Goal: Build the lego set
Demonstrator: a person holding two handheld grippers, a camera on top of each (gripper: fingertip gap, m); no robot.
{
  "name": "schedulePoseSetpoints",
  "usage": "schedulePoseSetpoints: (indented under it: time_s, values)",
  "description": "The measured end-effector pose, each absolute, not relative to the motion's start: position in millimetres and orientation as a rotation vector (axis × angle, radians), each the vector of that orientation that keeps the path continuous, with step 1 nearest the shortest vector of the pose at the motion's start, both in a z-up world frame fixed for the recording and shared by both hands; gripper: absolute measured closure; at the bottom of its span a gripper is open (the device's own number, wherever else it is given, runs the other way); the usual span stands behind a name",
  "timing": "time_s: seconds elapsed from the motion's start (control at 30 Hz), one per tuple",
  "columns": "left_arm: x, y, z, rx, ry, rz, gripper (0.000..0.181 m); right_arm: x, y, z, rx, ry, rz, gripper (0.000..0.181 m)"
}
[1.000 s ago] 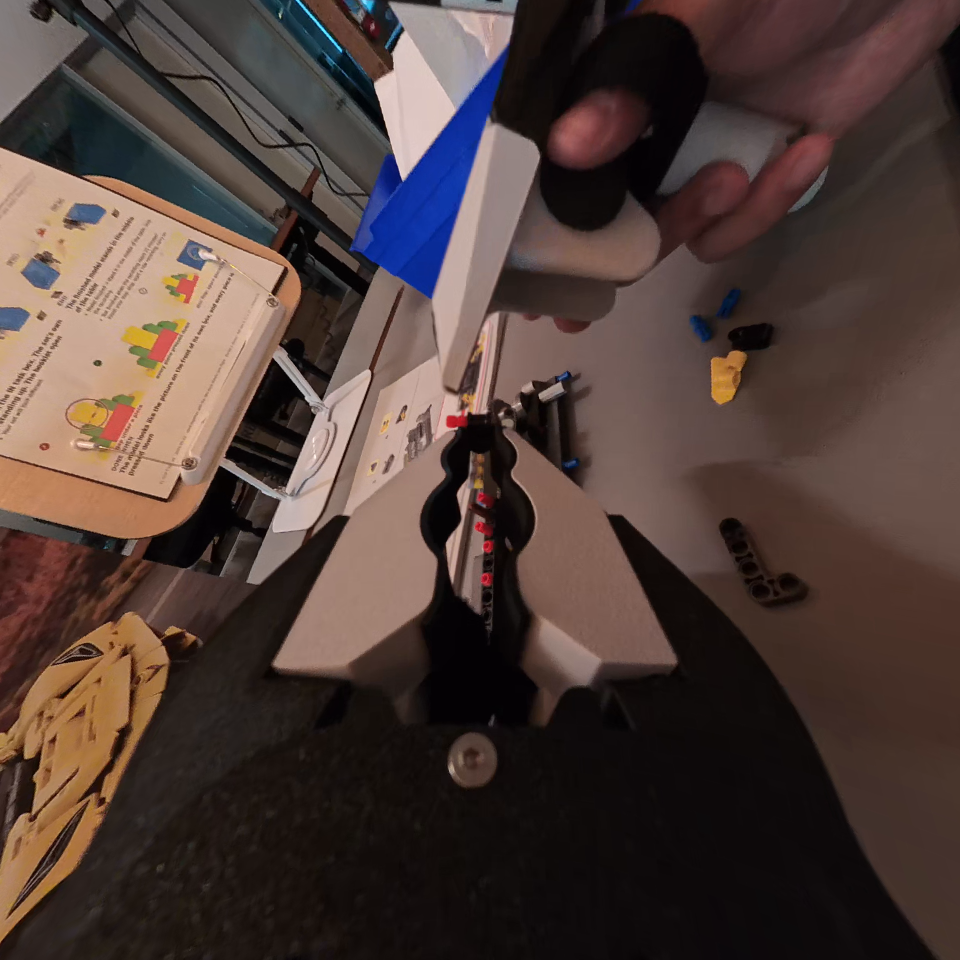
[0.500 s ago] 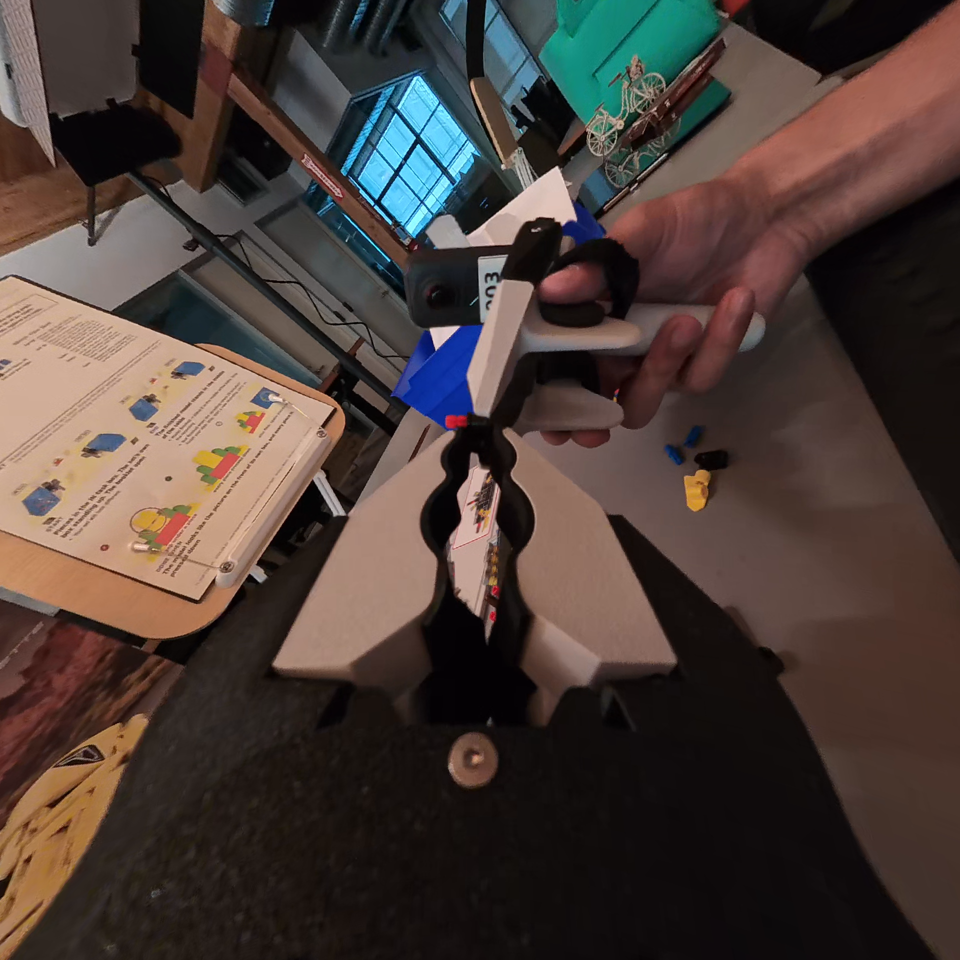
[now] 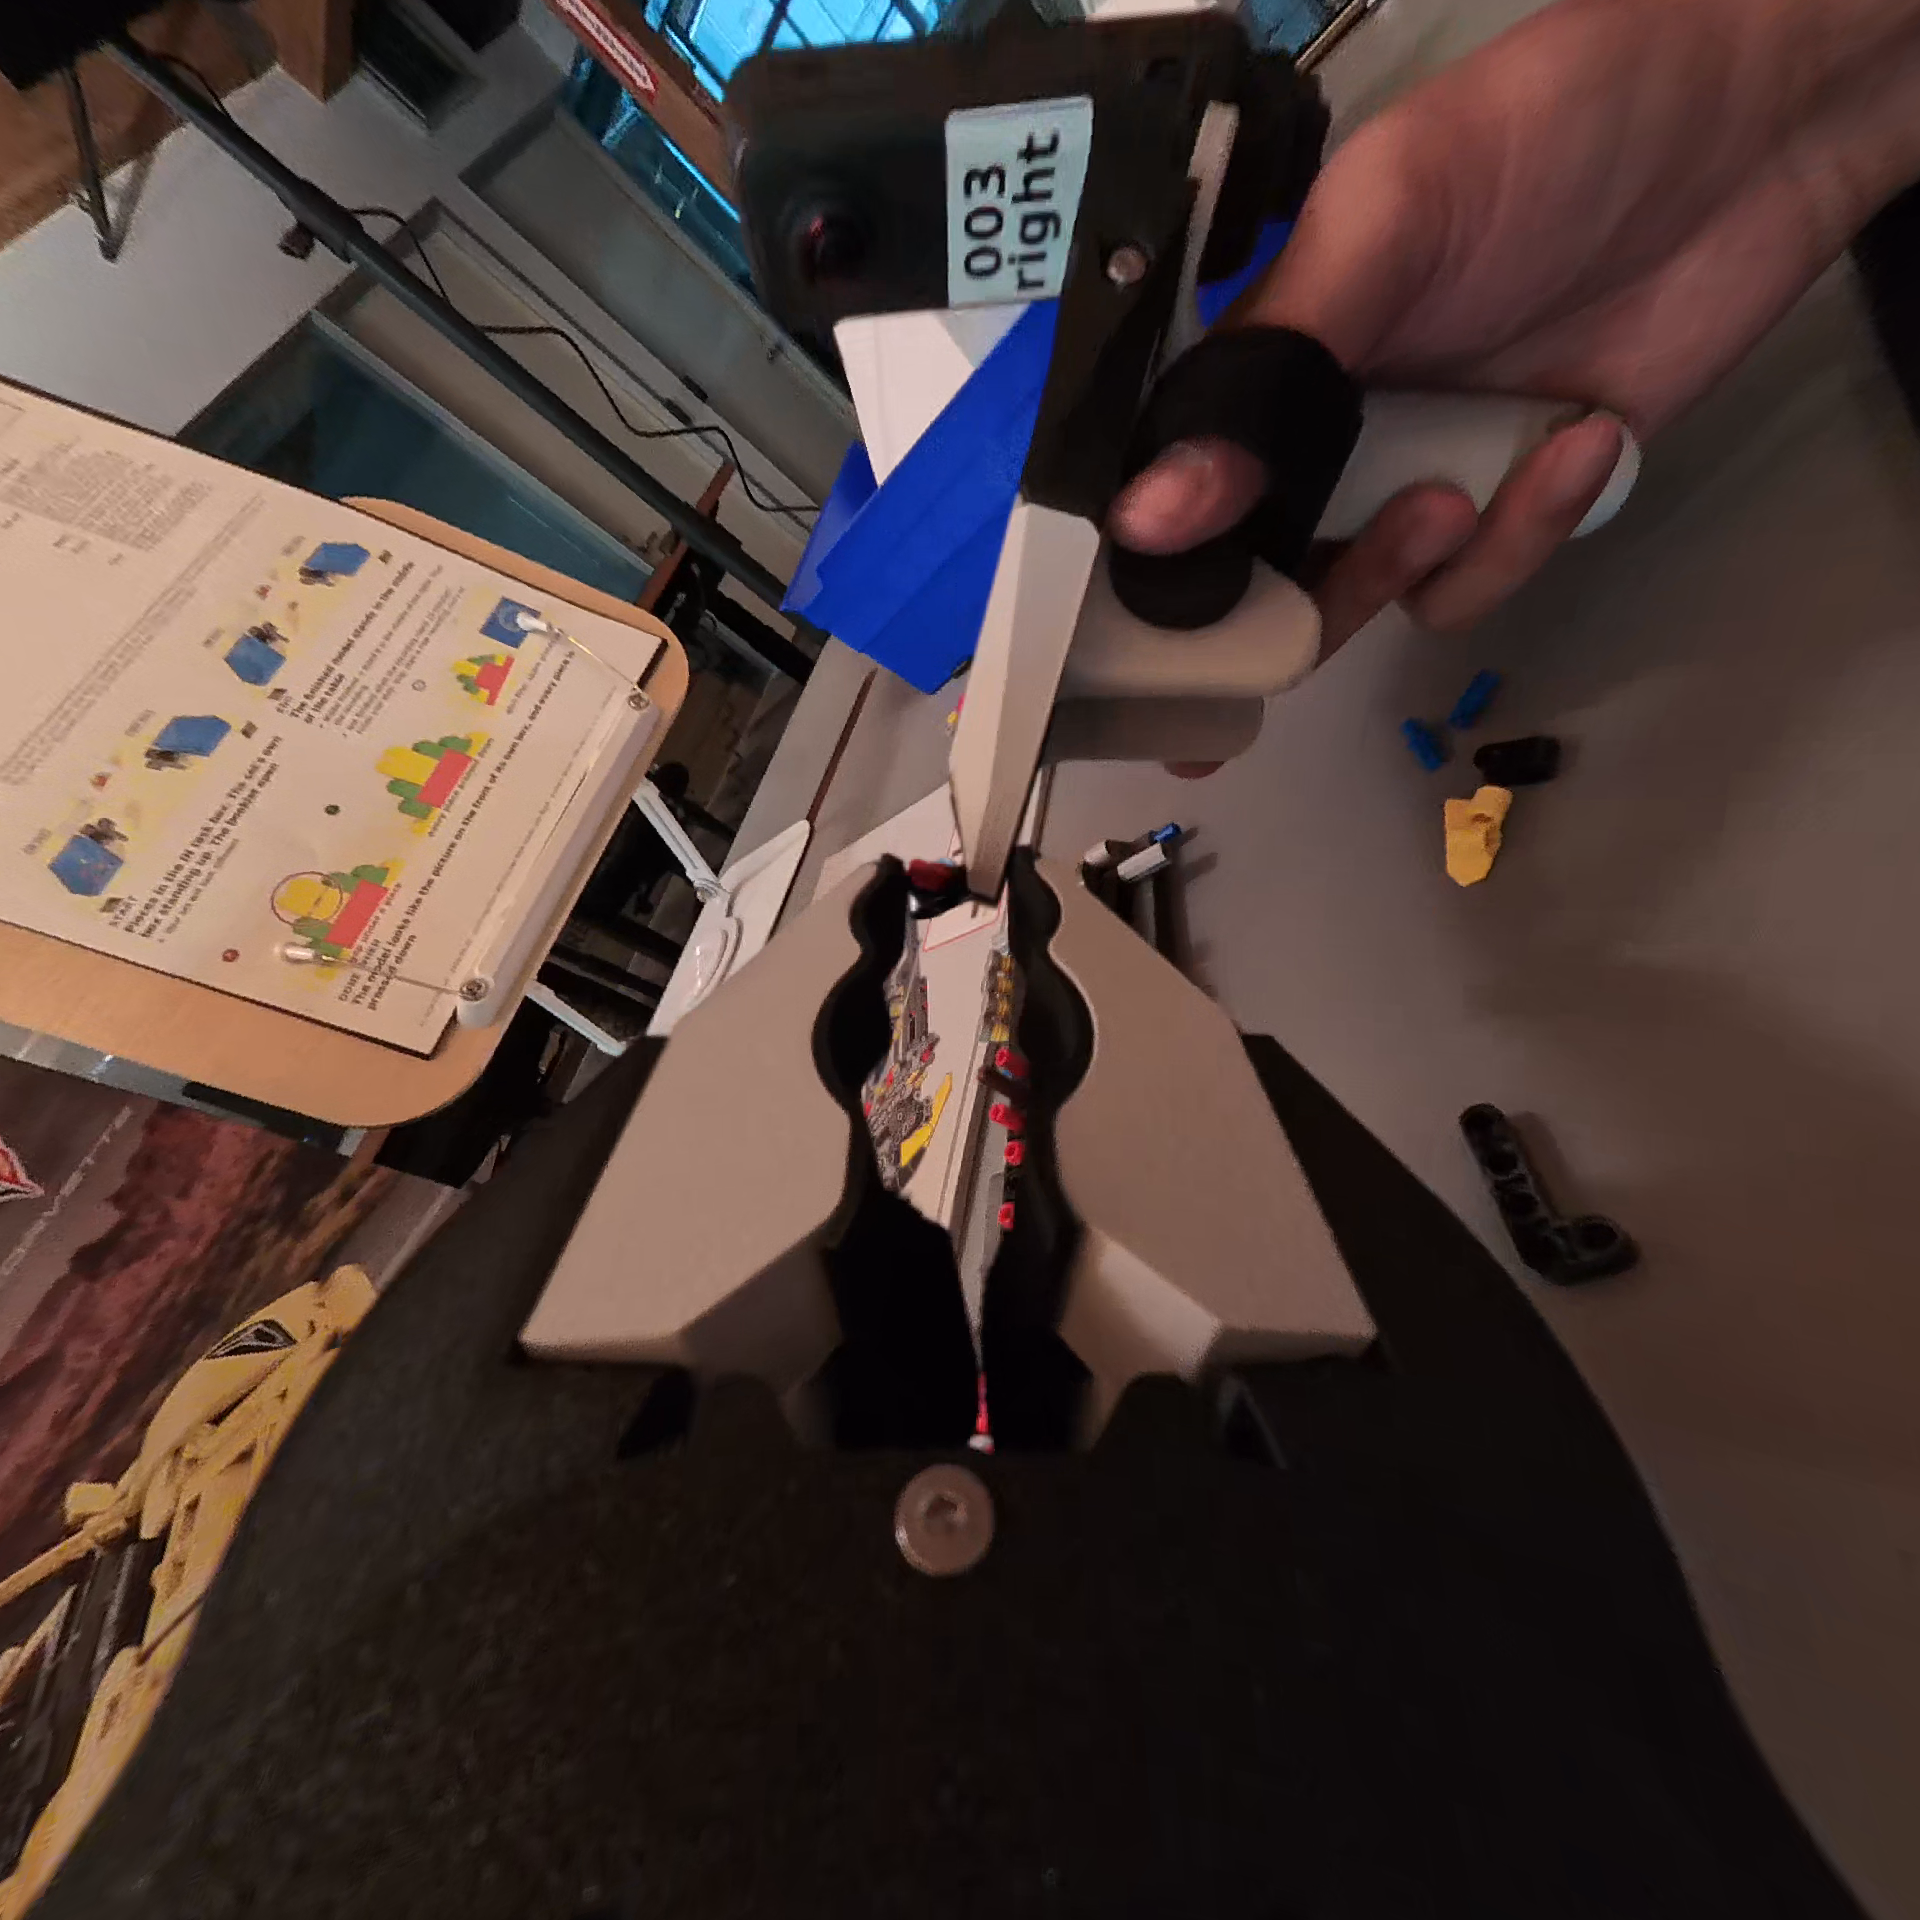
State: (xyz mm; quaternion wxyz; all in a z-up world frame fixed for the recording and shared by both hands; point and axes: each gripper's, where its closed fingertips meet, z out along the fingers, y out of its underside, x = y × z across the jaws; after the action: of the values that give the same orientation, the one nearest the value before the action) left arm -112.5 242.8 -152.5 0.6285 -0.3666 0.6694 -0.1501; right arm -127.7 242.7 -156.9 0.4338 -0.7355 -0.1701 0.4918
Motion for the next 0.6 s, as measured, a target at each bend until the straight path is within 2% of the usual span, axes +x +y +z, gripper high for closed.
schedulePoseSetpoints:
  time_s: [0.3,0.6]
  values:
    - [-112.9,242.2,-153.3,-0.881,1.54,-0.439,0.166,-127.3,241.7,-156.8,-1.824,-0.414,1.266,0.178]
    - [-115.6,227.5,-132.8,-0.873,1.477,-0.645,0.169,-130.4,228.5,-134.6,-1.695,-0.364,1.601,0.17]
